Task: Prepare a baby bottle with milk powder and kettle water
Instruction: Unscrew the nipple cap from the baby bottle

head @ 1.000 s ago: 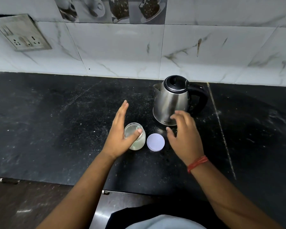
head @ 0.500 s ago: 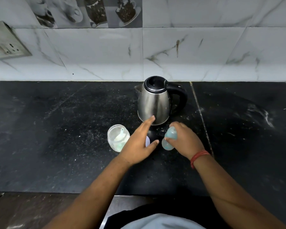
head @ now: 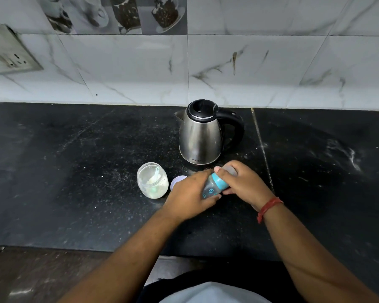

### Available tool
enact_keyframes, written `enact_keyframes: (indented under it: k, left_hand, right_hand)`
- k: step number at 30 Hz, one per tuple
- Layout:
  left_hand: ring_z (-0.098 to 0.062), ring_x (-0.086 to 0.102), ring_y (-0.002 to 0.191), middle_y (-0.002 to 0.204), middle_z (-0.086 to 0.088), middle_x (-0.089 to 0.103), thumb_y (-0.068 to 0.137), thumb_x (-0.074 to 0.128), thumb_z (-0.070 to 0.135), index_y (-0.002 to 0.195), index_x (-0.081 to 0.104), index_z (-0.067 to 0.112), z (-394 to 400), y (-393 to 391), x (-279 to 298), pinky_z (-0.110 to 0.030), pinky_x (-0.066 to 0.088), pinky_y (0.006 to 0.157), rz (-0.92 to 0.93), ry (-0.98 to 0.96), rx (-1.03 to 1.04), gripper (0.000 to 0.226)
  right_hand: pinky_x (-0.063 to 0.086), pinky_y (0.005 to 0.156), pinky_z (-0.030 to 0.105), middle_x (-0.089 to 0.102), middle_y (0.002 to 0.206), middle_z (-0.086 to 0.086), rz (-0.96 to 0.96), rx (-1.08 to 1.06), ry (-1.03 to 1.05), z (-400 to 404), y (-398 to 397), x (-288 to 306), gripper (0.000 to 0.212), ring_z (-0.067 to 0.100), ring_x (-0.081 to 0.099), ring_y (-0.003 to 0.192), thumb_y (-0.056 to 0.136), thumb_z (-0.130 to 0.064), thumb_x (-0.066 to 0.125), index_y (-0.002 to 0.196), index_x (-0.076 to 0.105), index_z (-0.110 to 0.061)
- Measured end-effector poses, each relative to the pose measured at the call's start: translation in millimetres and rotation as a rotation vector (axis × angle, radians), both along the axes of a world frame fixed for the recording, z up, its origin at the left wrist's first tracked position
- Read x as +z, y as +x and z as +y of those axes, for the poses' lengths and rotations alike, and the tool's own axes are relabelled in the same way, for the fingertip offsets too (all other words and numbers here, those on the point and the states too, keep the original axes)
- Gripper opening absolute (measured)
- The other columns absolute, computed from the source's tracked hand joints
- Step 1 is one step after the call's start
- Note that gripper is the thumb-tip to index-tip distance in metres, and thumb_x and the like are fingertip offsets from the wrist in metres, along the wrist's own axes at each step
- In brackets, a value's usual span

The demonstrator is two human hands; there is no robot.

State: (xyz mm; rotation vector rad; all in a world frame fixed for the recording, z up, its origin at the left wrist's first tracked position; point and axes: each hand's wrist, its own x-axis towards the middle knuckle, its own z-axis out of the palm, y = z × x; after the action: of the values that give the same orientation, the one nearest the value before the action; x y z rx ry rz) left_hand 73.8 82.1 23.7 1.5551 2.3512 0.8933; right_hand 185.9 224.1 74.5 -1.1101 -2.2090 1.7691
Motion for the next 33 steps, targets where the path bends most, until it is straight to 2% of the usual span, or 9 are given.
enact_keyframes:
  k: [3,6,9,12,15,18,24,29,33]
  left_hand:
    - [-0.018,0.063,0.116,0.127,0.0,0.066,0.084,0.073,0.05,0.143,0.051,0.014,1.9,3.4,-2.4,-0.029,0.047,0.087,0.168,-0.04,0.009,0.072]
    - [-0.021,0.066,0.11,0.123,-0.001,0.068,0.084,0.071,0.058,0.139,0.053,0.013,4.0,6.2,-4.0,-0.035,0.052,0.082,0.22,-0.045,0.014,0.073]
    - [-0.018,0.065,0.105,0.119,0.003,0.068,0.084,0.07,0.059,0.135,0.054,0.018,5.7,6.8,-3.8,-0.034,0.051,0.083,0.089,-0.073,0.018,0.067]
    - [-0.012,0.064,0.09,0.104,0.003,0.071,0.082,0.075,0.054,0.123,0.059,0.021,3.3,5.1,-1.8,-0.039,0.052,0.081,-0.264,-0.079,-0.014,0.055]
    - [-0.005,0.062,0.082,0.096,-0.002,0.071,0.082,0.079,0.046,0.118,0.063,0.025,-6.5,0.1,-4.7,-0.037,0.053,0.083,-0.626,-0.013,0.012,0.045]
    - [-0.001,0.063,0.085,0.093,0.015,0.068,0.08,0.078,0.051,0.116,0.062,0.038,-18.3,-3.3,-11.3,-0.026,0.052,0.085,-0.718,0.027,0.093,0.042]
    - [-0.017,0.065,0.107,0.118,-0.005,0.065,0.082,0.071,0.06,0.12,0.054,0.05,-23.6,-6.5,-20.3,-0.029,0.052,0.097,-0.67,0.149,0.167,0.043]
    - [0.002,0.064,0.103,0.118,0.004,0.066,0.091,0.076,0.035,0.129,0.05,0.04,-26.2,-6.0,-14.8,-0.01,0.046,0.09,-0.68,0.146,0.192,0.046]
    - [0.008,0.064,0.099,0.113,0.012,0.067,0.091,0.076,0.025,0.135,0.05,0.027,-28.8,-5.4,-12.6,-0.009,0.046,0.087,-0.705,0.151,0.209,0.051]
  right_hand:
    - [0.057,0.052,0.032,0.073,0.081,0.014,-0.094,0.021,0.047,-1.4,-0.1,-0.3,0.045,0.022,0.069,0.058,0.092,-0.055,0.063,0.098,0.061,-0.011]
    - [0.05,0.045,0.028,0.068,0.069,0.01,-0.064,-0.01,0.092,-1.5,-0.7,-2.5,0.04,0.015,0.061,0.049,0.094,-0.048,0.062,0.093,0.061,-0.008]
    - [0.042,0.04,0.025,0.062,0.061,0.005,-0.05,-0.001,0.144,-1.1,-0.1,-5.3,0.035,0.015,0.055,0.044,0.096,-0.044,0.06,0.087,0.061,-0.01]
    - [0.039,0.041,0.023,0.058,0.058,0.0,-0.01,0.008,0.171,-0.9,1.7,-6.3,0.03,0.015,0.051,0.043,0.096,-0.039,0.06,0.082,0.06,-0.012]
    - [0.041,0.043,0.022,0.061,0.065,-0.003,0.117,-0.064,0.129,5.3,3.9,1.4,0.015,0.011,0.052,0.048,0.097,-0.027,0.06,0.087,0.063,-0.015]
    - [0.046,0.05,0.025,0.066,0.078,-0.001,0.142,-0.105,0.202,20.4,5.8,4.9,0.014,0.012,0.06,0.057,0.097,-0.033,0.06,0.092,0.062,-0.02]
    - [0.042,0.075,0.03,0.047,0.116,0.001,-0.247,0.094,0.656,40.9,14.2,-53.6,0.034,0.025,0.058,0.091,0.09,-0.037,0.07,0.115,0.057,-0.019]
    - [0.052,0.084,0.038,0.053,0.126,0.004,-0.422,0.243,0.876,40.3,21.3,-90.0,0.048,0.03,0.058,0.11,0.086,-0.036,0.074,0.127,0.056,-0.017]
    - [0.053,0.089,0.038,0.053,0.134,0.003,-0.485,0.265,0.878,37.6,23.9,-97.7,0.049,0.028,0.053,0.117,0.091,-0.034,0.069,0.134,0.054,-0.018]
